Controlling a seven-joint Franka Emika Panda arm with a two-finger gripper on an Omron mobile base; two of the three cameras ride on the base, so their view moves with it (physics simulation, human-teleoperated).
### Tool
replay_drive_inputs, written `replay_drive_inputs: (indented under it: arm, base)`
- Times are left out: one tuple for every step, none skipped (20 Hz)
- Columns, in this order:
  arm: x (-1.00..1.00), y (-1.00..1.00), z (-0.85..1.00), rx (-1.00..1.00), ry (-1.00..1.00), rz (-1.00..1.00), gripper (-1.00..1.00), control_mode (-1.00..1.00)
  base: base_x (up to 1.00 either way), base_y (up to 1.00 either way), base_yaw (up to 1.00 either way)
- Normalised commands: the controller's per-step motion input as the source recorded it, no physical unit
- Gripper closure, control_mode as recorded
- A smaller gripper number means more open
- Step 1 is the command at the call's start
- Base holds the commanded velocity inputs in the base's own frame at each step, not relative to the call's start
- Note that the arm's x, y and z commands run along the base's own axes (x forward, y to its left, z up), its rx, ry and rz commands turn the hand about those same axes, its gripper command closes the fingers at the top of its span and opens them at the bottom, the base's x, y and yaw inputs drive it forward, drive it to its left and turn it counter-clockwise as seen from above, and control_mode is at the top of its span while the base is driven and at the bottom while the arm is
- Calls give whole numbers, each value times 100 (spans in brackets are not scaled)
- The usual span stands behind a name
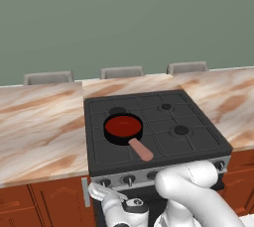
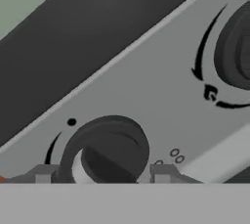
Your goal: Wait until the marinara sauce is simmered to a deep red color and then turn off the stove.
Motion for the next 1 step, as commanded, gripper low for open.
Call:
replay_drive_inputs:
  arm:
    - [-21, -1, 0, 29, -2, -22, 100, -100]
  base:
    - [0, 0, 0]
